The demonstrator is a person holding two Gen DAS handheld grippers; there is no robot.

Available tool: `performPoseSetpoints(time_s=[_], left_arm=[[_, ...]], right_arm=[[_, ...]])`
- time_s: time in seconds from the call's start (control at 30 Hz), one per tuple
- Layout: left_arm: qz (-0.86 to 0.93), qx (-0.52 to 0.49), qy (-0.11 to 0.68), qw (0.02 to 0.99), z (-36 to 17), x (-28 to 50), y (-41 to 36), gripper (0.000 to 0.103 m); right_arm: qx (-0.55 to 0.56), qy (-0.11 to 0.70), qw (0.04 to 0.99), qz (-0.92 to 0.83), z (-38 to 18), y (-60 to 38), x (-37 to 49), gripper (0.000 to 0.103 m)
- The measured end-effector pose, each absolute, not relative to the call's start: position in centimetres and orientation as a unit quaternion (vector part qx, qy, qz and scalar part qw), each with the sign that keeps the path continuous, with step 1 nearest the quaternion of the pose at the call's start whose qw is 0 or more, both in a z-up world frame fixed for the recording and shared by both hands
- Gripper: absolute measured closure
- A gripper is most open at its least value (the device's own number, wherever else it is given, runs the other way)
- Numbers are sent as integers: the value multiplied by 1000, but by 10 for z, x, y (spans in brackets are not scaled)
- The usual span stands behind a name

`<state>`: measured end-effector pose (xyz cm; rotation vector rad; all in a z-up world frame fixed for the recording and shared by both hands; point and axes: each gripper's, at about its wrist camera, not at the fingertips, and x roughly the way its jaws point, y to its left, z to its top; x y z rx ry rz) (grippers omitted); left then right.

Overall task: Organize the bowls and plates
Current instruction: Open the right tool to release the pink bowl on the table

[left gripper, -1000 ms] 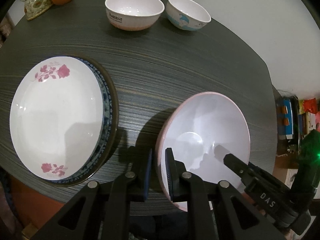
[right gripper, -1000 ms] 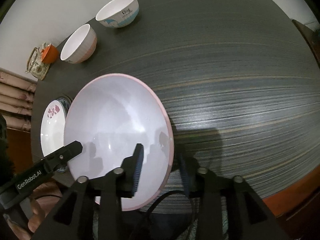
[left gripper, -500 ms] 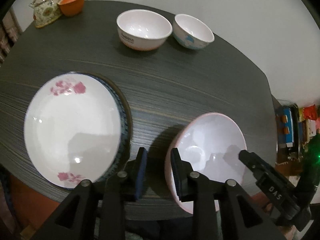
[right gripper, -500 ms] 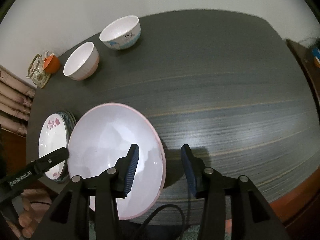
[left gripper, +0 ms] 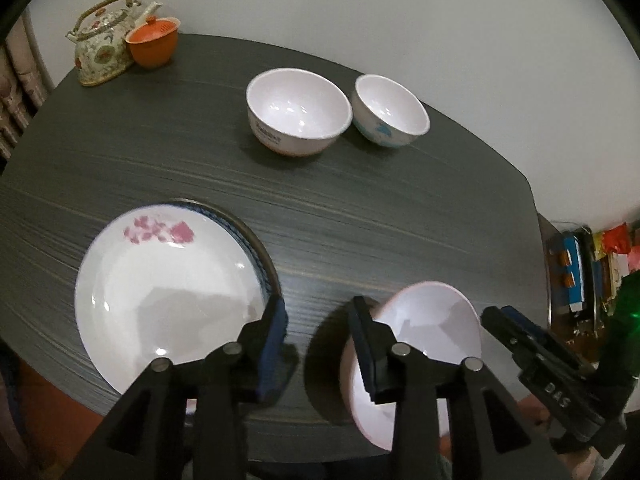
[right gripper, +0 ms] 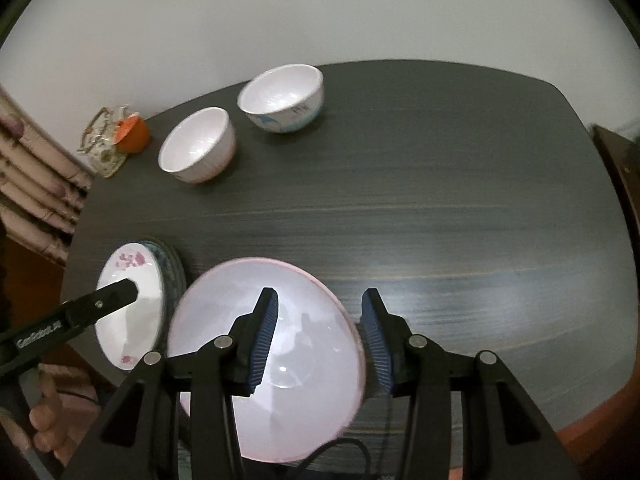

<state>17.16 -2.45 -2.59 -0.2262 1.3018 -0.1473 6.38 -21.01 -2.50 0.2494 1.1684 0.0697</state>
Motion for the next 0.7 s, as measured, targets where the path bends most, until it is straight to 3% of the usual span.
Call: performPoseSetpoints(time_s=[0.7], left_arm=[[6, -127, 586, 801, -31, 254, 26, 63]], right_arm=[[69, 563, 816, 116, -17, -176, 169, 58]])
